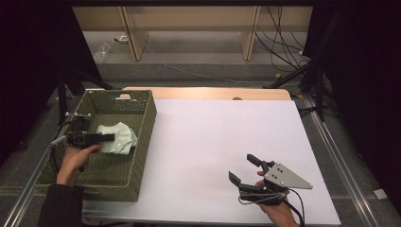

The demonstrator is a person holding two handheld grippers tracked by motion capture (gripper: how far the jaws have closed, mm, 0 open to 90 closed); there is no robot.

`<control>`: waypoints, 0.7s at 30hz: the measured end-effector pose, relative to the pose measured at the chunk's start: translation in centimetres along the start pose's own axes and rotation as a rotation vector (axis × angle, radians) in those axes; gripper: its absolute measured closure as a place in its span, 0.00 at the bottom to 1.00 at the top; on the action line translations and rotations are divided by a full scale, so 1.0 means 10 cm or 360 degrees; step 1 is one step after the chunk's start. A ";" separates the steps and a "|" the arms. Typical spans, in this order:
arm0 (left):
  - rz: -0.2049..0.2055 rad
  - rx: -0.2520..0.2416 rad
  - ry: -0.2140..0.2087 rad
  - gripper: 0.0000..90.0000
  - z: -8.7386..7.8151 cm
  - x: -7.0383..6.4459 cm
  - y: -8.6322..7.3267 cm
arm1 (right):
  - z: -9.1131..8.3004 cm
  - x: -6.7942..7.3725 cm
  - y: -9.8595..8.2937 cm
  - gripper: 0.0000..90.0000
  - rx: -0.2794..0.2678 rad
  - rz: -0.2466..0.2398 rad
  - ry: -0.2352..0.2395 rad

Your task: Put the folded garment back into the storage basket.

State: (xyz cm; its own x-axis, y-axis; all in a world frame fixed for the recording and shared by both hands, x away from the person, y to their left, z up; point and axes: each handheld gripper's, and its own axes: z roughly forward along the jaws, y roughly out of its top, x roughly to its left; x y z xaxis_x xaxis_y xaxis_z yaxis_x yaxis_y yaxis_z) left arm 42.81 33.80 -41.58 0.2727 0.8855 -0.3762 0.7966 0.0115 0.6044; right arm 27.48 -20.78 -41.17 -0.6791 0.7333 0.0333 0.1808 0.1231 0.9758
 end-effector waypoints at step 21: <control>0.0009 0.0125 0.0037 0.65 -0.01 0.00 0.01 | 0.00 0.00 0.00 0.22 -0.0002 0.0000 0.0000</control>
State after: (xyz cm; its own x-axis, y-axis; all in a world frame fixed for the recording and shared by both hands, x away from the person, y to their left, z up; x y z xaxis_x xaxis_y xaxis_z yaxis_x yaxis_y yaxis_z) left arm 42.87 33.81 -41.45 0.2656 0.8959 -0.3561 0.8350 -0.0291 0.5495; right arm 27.49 -20.80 -41.15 -0.6791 0.7333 0.0330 0.1799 0.1226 0.9760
